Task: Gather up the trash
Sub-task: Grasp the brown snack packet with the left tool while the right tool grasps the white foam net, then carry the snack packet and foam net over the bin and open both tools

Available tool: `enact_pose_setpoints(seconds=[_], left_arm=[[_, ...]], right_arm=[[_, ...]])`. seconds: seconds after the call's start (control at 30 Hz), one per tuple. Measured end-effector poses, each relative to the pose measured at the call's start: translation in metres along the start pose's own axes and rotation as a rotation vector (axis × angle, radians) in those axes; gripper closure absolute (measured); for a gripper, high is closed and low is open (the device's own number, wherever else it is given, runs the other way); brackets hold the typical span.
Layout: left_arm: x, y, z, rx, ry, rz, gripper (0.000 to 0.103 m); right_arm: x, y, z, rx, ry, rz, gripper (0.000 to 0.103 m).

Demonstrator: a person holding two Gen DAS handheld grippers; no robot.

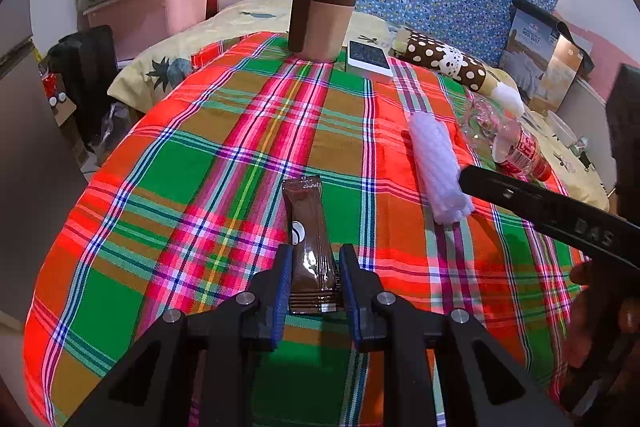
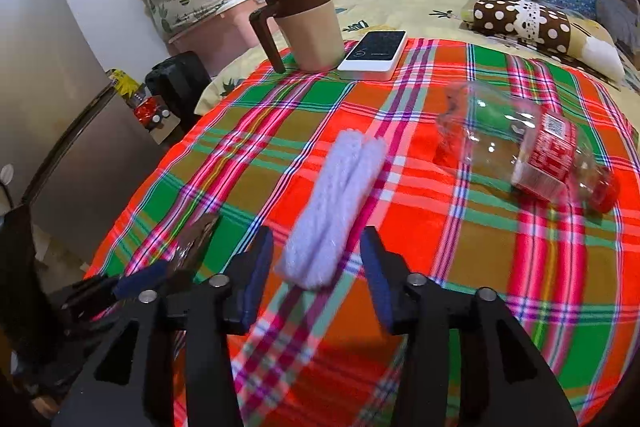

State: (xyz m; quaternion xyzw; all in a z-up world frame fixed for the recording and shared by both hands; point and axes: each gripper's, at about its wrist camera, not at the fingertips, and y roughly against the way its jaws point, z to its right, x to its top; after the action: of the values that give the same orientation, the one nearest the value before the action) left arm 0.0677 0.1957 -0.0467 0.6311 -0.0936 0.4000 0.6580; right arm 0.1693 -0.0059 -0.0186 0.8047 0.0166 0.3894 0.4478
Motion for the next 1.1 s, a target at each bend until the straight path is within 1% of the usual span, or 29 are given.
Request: enact_pose_setpoints(seconds=[0.17,0.27,0.33,0.37,0.43,0.57,0.77,1.1], left_arm=[[0.003,-0.005,-0.002,-0.016,0.009,-0.012,0.079],[0.004,-0.011,0.001,-0.010,0.003,-0.024,0.079],[0.004,-0.012,0.004,-0.016,-0.001,-0.022,0.079],[0.004,-0.013,0.005,-0.018,-0.001,-0.023,0.079],[0.004,-0.014,0.008,-0.025,-0.003,-0.024,0.079],[0.001,-0.013,0.015,-0.039,-0.010,-0.023,0.082],[-0.009,-0.005,0.036,-0.063,-0.041,-0.025,0.083],[-0.026,0.015,0.093,-0.125,-0.146,-0.011,0.083]], right_arm=[[0.003,-0.016,0.004,-0.061,-0.025,-0.037,0.055],[0.001,-0.014,0.006,-0.045,-0.029,-0.044,0.056],[-0.002,-0.007,0.001,-0.038,-0.007,-0.023,0.074],[-0.002,-0.005,0.000,-0.042,0.003,-0.016,0.074],[-0.007,0.004,-0.002,-0.053,0.026,-0.002,0.078],[-0.013,0.015,0.006,-0.058,0.023,0.003,0.079],[-0.031,0.047,0.024,-0.083,-0.002,0.028,0.080],[-0.063,0.096,0.046,-0.146,-0.048,0.083,0.080]])
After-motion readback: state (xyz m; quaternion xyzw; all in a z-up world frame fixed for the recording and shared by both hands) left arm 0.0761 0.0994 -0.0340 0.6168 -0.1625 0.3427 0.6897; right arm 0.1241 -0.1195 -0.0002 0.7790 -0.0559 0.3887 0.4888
